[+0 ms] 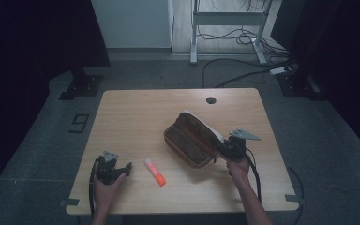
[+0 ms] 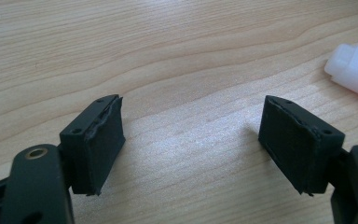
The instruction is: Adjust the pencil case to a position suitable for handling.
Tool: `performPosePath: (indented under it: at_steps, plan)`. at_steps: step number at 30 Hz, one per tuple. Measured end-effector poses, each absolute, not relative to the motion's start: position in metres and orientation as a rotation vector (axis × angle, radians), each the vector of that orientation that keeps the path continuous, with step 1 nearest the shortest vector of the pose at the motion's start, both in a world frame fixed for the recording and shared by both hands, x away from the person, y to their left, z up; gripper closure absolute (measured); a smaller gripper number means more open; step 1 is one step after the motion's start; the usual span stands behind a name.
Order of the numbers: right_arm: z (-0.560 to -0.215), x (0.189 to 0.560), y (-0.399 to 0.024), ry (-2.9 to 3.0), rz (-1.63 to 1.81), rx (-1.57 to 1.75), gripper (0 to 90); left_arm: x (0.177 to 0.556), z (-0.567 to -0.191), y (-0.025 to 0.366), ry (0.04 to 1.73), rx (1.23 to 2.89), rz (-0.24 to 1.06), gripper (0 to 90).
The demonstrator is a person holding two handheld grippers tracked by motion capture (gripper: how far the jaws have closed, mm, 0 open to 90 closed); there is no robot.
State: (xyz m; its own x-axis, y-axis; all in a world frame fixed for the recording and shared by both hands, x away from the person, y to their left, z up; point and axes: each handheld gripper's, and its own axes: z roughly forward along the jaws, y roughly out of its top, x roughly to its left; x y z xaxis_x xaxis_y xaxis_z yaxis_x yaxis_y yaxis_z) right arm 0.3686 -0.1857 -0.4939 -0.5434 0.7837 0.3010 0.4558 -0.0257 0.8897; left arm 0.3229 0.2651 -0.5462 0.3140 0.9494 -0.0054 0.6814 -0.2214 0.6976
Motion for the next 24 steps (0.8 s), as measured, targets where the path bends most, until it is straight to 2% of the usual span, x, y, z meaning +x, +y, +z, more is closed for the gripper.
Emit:
performPosePath:
  at_steps: [11,24]
  plan:
    - [-0.509,0.372,-0.169,2.064,1.541,1.304,81.5,0.323,-0.546,0.265,1.438,1.985,0.578,21.8]
    - [-0.521,0.376,-0.172,2.039,1.441,1.278,77.4,0.323,-0.546,0.265,1.438,1.985,0.578,21.8]
